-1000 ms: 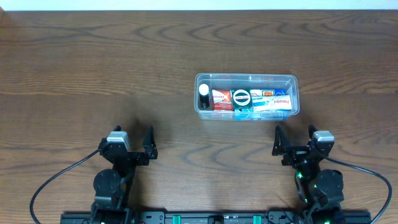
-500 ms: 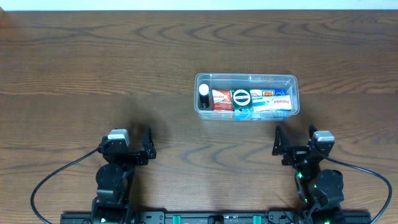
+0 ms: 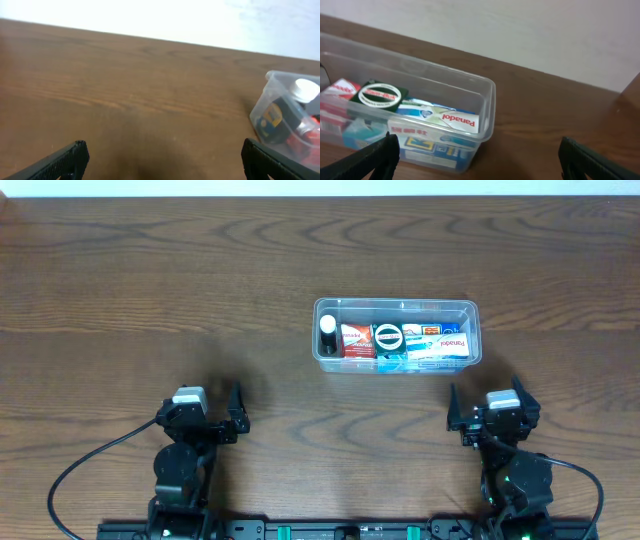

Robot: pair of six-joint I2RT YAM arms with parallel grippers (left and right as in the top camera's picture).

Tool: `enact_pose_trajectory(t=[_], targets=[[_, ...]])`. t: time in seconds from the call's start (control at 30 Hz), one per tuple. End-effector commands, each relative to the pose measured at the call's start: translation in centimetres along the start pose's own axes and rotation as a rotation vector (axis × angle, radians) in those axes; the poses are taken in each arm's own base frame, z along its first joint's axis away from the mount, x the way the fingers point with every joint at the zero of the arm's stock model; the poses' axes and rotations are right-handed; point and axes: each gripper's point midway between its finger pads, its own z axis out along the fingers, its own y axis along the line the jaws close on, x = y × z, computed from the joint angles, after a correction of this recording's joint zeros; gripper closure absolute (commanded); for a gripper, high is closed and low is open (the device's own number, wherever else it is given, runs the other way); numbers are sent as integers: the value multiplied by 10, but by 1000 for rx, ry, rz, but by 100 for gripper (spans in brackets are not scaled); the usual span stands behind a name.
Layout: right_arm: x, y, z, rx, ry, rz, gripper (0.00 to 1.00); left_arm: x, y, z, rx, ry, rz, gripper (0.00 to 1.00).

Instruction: Pack container

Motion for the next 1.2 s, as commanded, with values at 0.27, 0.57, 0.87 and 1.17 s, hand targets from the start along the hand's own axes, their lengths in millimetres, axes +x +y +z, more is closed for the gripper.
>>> enact_pose_trajectory(t=[0.27,0.57,0.87,1.17], targets=[[16,1,3,4,68,-75,1,17,-42,-5,262,49,176,2],[23,2,5,-3,98,-80,1,28,-40,-6,258,93,173,2],[-13,-5,6,31,-45,-17,1,28,-41,-6,259,93,173,2],[-39,-16,2,85,-137,4,1,28,-40,-6,258,93,173,2]])
